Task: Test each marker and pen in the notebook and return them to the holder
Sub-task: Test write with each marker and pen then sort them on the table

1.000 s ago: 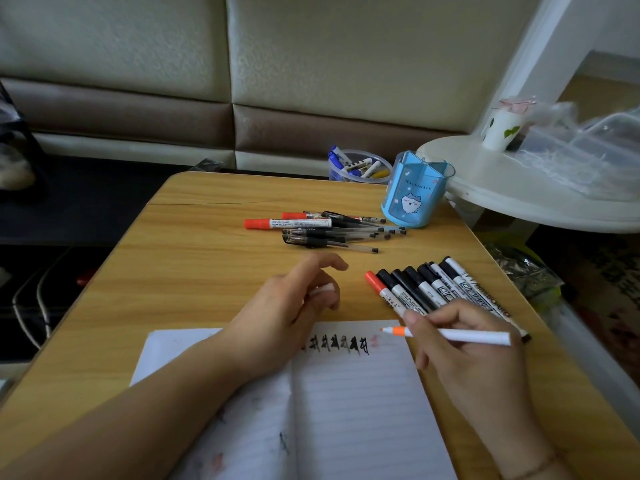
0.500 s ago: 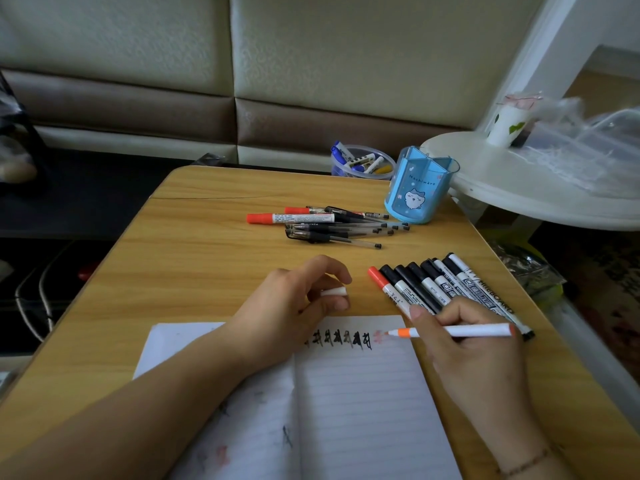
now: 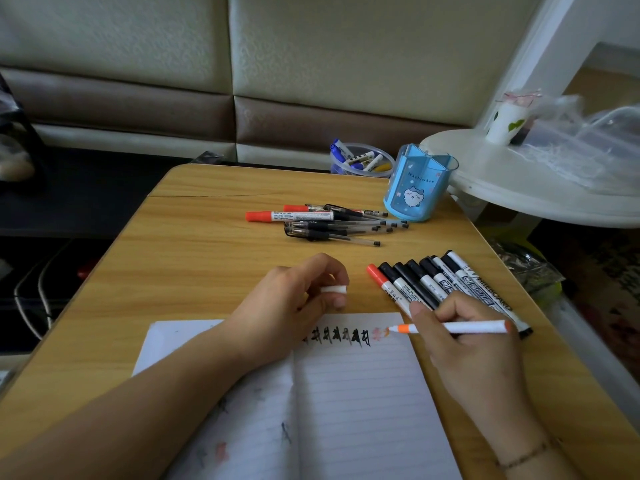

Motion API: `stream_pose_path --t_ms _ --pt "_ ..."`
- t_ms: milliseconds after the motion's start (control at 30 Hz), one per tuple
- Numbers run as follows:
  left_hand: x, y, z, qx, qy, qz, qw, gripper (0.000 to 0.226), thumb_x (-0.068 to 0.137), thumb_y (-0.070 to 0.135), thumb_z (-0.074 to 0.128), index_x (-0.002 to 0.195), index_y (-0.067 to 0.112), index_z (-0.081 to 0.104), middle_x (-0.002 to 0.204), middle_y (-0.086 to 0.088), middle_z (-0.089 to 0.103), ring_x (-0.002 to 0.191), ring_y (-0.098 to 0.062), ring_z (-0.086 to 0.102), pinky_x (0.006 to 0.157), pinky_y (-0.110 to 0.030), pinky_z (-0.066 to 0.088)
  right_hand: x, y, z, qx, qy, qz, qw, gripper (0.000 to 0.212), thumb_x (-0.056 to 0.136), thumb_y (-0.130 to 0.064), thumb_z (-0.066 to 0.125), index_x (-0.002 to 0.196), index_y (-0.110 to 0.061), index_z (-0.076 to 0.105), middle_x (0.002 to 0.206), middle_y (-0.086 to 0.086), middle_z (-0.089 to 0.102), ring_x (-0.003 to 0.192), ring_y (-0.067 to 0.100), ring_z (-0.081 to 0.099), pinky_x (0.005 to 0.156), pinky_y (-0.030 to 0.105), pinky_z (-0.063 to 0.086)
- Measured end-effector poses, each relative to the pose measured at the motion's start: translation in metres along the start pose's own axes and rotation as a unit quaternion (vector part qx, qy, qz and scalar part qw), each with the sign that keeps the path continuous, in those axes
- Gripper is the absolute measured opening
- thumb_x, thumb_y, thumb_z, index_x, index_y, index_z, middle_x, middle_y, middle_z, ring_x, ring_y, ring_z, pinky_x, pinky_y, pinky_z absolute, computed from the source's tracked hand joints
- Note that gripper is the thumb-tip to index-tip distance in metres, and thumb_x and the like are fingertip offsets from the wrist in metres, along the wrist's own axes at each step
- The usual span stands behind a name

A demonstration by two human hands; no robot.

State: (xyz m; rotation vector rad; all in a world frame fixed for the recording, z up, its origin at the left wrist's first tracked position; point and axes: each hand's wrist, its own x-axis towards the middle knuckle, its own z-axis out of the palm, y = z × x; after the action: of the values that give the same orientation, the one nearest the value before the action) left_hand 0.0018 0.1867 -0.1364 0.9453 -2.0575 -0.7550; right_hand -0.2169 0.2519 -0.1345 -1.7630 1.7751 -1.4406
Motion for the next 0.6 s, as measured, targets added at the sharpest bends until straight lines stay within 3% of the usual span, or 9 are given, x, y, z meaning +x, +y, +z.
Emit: stream_pose_path --t_ms 267,400,500,600 --pt "0.001 -0.009 0.001 0.026 0.014 0.064 0.998 0.009 0.089 0.033 0.064 0.098 0.035 0.062 0.091 0.025 0.062 0.070 -0.015 0.056 0.060 -0.015 0.039 0.000 0.001 0.000 0.014 0.000 0.024 1.000 0.040 0.084 -0.018 0.071 0.052 -0.015 0.047 0.043 0.007 0.051 0.037 0.017 0.048 0.036 0.022 0.037" --pt "0.001 -0.007 0.001 0.023 0.016 0.062 0.998 0.012 0.088 0.026 0.071 0.099 0.026 0.070 0.086 0.023 0.065 0.071 -0.006 0.059 0.062 -0.009 0.038 -0.001 -0.010 -0.004 0.101 0.026 0.041 0.994 0.032 0.082 -0.027 0.070 0.057 -0.016 0.054 0.044 0.007 0.053 0.036 0.015 0.047 0.038 0.025 0.039" --pt "0.001 -0.006 0.000 0.008 0.022 0.023 0.999 0.017 0.084 0.016 0.076 0.100 0.021 0.074 0.084 0.028 0.066 0.071 0.008 0.061 0.066 -0.004 0.041 -0.001 -0.020 -0.007 0.174 -0.004 0.055 0.983 0.018 0.076 -0.031 0.071 0.069 -0.014 0.067 0.055 0.010 0.063 0.043 0.019 0.052 0.044 0.029 0.046" --pt "0.001 -0.008 0.001 -0.017 0.035 0.014 0.999 0.017 0.084 0.015 0.075 0.099 0.023 0.075 0.086 0.019 0.073 0.082 0.002 0.068 0.074 -0.018 0.052 -0.002 -0.023 -0.007 0.224 -0.050 0.045 0.972 0.009 0.084 -0.021 0.072 0.077 -0.015 0.073 0.068 0.013 0.070 0.048 0.024 0.054 0.048 0.023 0.046"
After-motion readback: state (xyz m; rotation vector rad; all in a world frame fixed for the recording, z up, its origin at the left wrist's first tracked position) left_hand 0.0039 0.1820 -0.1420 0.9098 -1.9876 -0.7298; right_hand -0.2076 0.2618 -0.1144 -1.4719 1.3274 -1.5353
